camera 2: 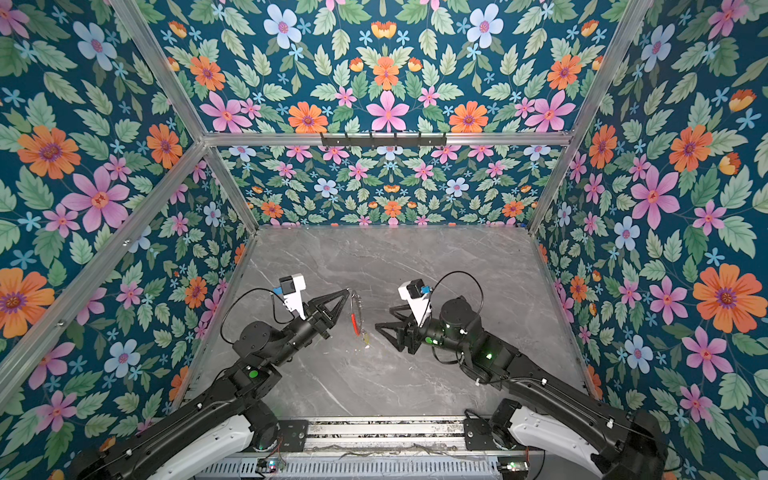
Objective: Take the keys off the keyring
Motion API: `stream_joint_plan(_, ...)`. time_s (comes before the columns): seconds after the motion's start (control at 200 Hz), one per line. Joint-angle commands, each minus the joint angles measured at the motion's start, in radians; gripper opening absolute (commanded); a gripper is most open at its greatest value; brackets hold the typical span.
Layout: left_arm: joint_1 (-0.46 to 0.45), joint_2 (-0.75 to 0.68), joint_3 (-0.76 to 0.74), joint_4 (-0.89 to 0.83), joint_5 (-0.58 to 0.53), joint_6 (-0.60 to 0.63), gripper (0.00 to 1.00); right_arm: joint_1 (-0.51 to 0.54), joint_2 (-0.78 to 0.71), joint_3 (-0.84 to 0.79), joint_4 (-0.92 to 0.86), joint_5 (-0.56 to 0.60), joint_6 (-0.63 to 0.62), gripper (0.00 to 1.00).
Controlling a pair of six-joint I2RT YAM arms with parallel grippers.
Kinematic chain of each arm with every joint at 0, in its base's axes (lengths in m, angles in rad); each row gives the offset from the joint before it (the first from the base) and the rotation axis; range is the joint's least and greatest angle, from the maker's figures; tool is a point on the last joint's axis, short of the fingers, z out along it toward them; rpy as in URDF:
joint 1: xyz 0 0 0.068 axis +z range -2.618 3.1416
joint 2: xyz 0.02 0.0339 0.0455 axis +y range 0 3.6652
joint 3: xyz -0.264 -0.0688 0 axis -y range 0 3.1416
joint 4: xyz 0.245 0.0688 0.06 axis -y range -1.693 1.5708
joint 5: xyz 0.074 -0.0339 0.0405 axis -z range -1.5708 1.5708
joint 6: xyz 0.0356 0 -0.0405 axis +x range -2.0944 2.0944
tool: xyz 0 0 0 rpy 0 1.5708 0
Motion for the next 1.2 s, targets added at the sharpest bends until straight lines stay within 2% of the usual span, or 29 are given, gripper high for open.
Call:
stream_joint_plan(0.0,0.000,0.011,0.014,0.017,-0.048,-0.020,0.00,0.063,0.058,0.059,0.011,0.099,-0.098,0.67)
stream_joint_plan(0.11,-0.001,0.023,0.016,0.033,-0.045,-0.032,0.00,0.086,0.152,0.130,0.001,0.148,-0.127,0.67)
stream_joint_plan(0.27,0.000,0.028,0.022,0.037,-0.034,-0.041,0.00,0.088,0.249,0.191,0.004,0.149,-0.143,0.67)
stream_joint_plan(0.33,0.000,0.028,0.025,0.035,-0.028,-0.041,0.00,0.088,0.277,0.206,-0.002,0.163,-0.148,0.65)
stream_joint_plan(0.445,0.000,0.023,0.027,0.030,-0.023,-0.042,0.00,0.088,0.314,0.216,-0.006,0.171,-0.155,0.49)
stream_joint_plan(0.545,0.000,0.015,0.028,0.015,-0.029,-0.039,0.00,0.088,0.323,0.209,0.001,0.167,-0.152,0.30)
stream_joint_plan(0.725,0.000,0.017,0.032,0.008,-0.005,-0.036,0.00,0.077,0.317,0.208,-0.021,0.156,-0.153,0.03)
stream_joint_plan(0.78,0.000,0.015,0.029,0.004,0.001,-0.033,0.11,0.062,0.309,0.202,-0.025,0.143,-0.145,0.00)
stream_joint_plan(0.85,0.000,0.004,0.025,-0.002,0.010,-0.025,0.31,0.037,0.295,0.195,-0.031,0.112,-0.136,0.00)
stream_joint_plan(0.905,0.000,-0.013,0.021,-0.015,0.013,-0.015,0.40,0.011,0.280,0.197,-0.057,0.083,-0.132,0.00)
stream_joint_plan(1.085,0.004,-0.082,0.002,-0.110,0.062,0.039,0.53,-0.132,0.191,0.220,-0.195,-0.118,-0.134,0.00)
stream_joint_plan(1.195,0.018,-0.076,-0.019,-0.102,0.170,0.031,0.56,-0.248,0.134,0.218,-0.229,-0.313,-0.128,0.00)
